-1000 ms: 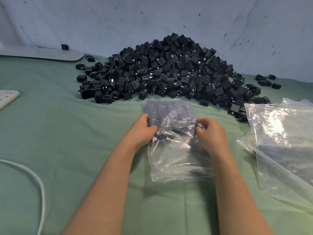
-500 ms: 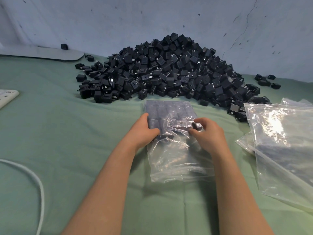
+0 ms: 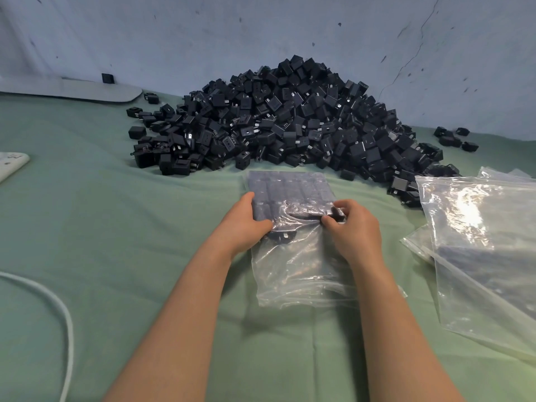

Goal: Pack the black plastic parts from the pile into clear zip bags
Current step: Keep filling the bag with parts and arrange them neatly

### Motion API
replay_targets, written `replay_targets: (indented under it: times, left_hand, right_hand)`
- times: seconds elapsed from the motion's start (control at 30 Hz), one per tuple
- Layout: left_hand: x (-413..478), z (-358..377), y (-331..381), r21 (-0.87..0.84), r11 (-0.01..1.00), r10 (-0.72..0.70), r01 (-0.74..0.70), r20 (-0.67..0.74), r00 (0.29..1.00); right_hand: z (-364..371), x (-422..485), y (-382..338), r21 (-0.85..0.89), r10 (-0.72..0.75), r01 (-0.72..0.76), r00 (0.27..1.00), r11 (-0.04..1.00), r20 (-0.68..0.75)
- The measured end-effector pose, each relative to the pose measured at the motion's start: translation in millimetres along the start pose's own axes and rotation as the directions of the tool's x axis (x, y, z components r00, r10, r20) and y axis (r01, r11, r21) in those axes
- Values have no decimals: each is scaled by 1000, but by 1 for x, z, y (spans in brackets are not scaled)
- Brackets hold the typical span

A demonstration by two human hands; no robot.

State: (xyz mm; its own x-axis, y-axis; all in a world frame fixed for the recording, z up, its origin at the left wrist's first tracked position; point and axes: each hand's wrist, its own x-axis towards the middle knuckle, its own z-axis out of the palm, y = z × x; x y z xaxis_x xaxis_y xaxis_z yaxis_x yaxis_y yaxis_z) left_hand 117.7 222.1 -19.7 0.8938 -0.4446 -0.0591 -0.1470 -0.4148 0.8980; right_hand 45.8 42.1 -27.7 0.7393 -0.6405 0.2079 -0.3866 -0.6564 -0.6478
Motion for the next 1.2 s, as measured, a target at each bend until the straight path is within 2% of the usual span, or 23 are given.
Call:
replay_targets:
  times: [0.2,0.4,0.87,1.2]
  left_hand:
    - [1,0,-2,-5,1000,3,-3,-4,1000]
    - [1,-1,-2,1,1000,-4,4,-3,1000]
    - [1,1,-1,29,1000,5,-5,-3,1000]
    - [2,1,-1,16,1000,-10,10,-16,1000]
  right_hand:
    - [-1,-1,-1,9,-3,3,1000,1000,1]
    - [-1,-6,-10,1,-107,107,992,994,67]
    - [10,-7,-11,-35,-97,97,995,995,-8]
    - [7,-5,-9,-13,-100,100,995,995,10]
